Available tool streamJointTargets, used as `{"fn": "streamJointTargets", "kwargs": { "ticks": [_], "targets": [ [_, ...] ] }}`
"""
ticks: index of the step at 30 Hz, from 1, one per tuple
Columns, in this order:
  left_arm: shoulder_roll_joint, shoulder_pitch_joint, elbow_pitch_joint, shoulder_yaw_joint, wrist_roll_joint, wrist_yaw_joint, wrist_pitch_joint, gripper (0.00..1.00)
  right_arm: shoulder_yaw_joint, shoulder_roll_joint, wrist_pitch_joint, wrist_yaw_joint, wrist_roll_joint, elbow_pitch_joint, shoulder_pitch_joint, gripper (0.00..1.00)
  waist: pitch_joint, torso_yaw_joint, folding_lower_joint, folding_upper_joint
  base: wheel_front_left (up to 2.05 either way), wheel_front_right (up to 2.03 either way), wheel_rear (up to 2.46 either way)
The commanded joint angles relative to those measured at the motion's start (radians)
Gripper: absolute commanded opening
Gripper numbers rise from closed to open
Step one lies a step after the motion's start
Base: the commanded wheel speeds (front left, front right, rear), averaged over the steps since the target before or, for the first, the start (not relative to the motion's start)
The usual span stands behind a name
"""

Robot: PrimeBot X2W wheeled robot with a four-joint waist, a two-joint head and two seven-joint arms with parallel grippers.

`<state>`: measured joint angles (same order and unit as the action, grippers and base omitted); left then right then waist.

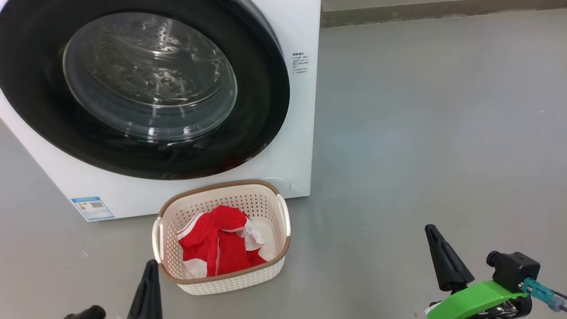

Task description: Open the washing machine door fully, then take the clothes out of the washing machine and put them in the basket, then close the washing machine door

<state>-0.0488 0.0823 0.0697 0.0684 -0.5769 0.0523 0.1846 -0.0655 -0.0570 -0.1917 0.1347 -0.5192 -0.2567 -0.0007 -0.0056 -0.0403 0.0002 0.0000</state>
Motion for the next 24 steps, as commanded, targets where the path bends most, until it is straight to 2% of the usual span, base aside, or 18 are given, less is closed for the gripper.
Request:
{"fn": "streamJointTargets", "kwargs": {
  "ticks": [1, 24],
  "targets": [
    [-0.013, -0.039, -0.019, -0.015, -0.02, -0.01, -0.005, 0.0, 0.007, -0.012, 0.006, -0.001, -0.028, 0.024, -0.043, 0.0, 0.0, 0.0, -0.0002, 0.0, 0.0, 0.0, 0.0],
    [-0.023, -0.074, 0.025, -0.039, -0.28, -0.052, -0.062, 0.0, 0.034, -0.019, 0.066, -0.002, -0.299, 0.022, -0.057, 0.0, 0.002, 0.01, -0.0002, 0.0, 0.0, 0.0, 0.0]
  ]
}}
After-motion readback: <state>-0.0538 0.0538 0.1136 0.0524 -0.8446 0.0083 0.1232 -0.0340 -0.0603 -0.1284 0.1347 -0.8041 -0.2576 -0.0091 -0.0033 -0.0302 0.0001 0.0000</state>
